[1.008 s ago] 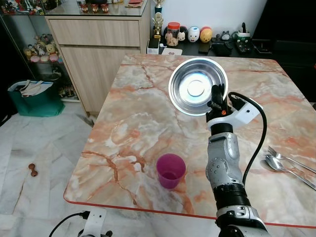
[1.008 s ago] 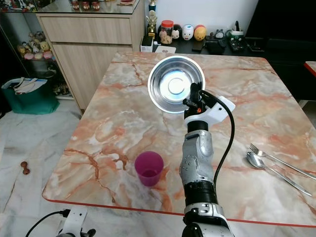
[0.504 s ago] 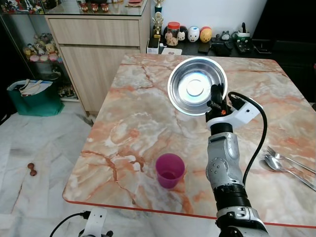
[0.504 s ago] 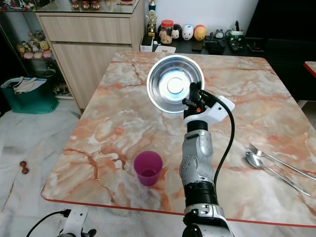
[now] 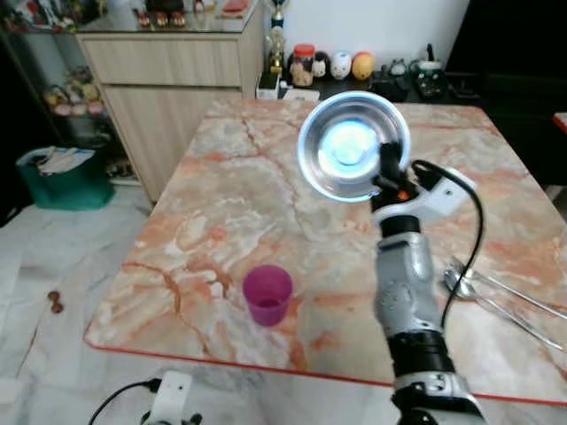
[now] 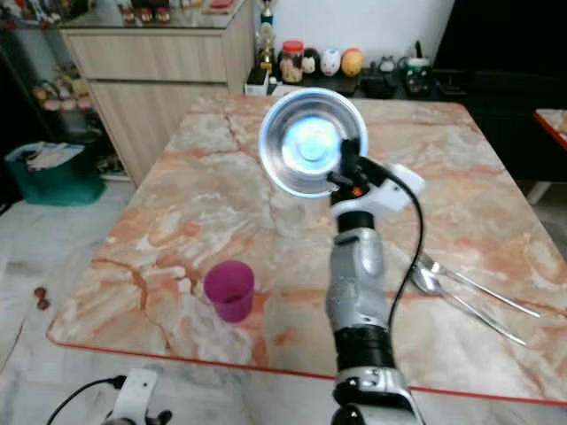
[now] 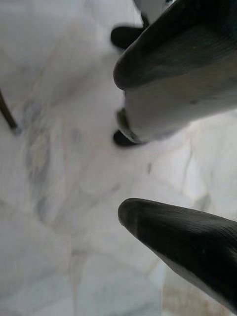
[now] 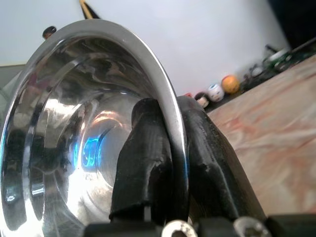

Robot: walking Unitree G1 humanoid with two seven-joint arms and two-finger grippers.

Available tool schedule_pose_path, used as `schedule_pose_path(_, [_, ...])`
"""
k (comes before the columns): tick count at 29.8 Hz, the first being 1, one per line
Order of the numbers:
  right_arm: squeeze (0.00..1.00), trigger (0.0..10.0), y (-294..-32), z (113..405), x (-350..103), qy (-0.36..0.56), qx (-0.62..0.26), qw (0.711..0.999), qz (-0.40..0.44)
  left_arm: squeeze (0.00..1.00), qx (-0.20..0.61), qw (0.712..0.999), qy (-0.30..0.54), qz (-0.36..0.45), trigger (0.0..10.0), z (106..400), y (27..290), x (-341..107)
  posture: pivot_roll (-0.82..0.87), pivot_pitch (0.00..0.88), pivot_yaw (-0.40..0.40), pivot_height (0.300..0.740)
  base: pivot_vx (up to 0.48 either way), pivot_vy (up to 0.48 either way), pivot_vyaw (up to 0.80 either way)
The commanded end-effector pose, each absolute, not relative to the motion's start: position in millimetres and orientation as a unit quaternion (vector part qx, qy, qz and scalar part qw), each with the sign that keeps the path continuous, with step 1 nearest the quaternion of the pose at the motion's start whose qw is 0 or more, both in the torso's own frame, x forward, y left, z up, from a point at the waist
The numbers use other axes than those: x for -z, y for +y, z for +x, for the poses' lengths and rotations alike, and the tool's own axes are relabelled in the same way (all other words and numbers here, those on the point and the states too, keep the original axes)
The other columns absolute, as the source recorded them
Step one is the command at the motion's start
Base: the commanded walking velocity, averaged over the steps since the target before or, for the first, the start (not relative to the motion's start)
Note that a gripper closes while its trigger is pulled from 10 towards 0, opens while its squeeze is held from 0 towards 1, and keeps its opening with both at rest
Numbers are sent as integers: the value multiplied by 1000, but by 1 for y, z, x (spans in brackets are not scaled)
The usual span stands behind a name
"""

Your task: Setting the table

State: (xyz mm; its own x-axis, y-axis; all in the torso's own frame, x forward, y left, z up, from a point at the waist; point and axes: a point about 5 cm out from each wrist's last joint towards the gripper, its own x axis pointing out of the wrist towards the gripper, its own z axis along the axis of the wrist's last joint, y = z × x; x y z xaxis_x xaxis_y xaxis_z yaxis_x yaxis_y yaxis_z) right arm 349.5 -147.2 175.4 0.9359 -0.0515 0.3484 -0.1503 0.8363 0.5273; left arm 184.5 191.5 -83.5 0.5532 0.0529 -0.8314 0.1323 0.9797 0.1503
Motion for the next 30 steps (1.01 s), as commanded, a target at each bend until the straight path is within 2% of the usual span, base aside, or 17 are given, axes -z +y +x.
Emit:
schedule_pose_path(1, [0, 10000, -139, 349, -186, -192, -43, 938, 286, 0, 25, 872, 475, 111, 10000, 183, 196, 84, 34, 0, -29, 731, 0, -285, 0])
schedule_pose_path(9, [0, 10000, -134, 347, -182, -184, -47, 940, 285, 0, 30, 870, 479, 115, 10000, 180, 196, 85, 24, 0, -25, 731, 0, -285, 0])
schedule_pose_path(30, [0, 10000, -140, 334, -177, -185, -29, 941, 280, 0, 40, 866, 483, 124, 10000, 176, 196, 87, -16, 0, -11, 731, 0, -284, 0])
